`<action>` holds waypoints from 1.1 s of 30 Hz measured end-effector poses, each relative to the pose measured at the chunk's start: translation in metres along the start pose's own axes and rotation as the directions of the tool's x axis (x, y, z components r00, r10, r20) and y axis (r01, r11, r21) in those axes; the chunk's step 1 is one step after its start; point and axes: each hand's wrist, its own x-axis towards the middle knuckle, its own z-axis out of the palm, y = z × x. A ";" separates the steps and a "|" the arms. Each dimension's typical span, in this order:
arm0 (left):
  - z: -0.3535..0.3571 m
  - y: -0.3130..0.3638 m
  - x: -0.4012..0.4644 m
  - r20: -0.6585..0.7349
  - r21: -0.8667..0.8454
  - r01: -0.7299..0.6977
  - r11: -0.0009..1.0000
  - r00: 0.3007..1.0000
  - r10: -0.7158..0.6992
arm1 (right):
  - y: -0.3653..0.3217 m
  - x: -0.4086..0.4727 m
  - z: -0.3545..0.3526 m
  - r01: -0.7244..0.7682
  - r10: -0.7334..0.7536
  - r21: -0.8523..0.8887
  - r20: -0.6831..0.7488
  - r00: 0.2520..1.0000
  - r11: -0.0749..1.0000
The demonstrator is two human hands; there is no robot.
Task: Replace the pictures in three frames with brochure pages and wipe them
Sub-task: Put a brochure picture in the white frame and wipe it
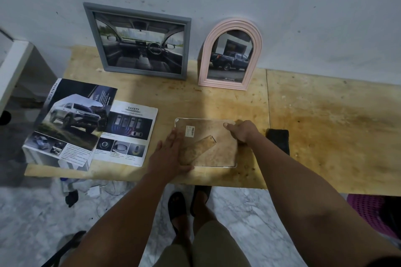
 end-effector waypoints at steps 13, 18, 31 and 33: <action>-0.001 0.000 -0.003 0.009 -0.016 -0.001 1.000 1.000 0.002 | 0.023 -0.026 0.015 -0.013 0.050 0.629 -0.041 0.998 0.777; -0.003 0.001 -0.004 0.027 -0.028 -0.017 0.999 0.999 0.018 | 0.027 -0.026 0.014 -0.016 0.035 0.617 -0.019 0.999 0.787; -0.020 0.005 0.002 0.168 0.013 0.038 0.999 0.985 -0.040 | 0.053 -0.016 -0.009 -0.064 0.068 0.570 0.015 0.998 0.819; -0.023 0.007 0.002 0.178 0.026 0.061 0.998 0.982 -0.064 | 0.061 -0.015 -0.016 -0.072 0.073 0.593 0.021 0.997 0.802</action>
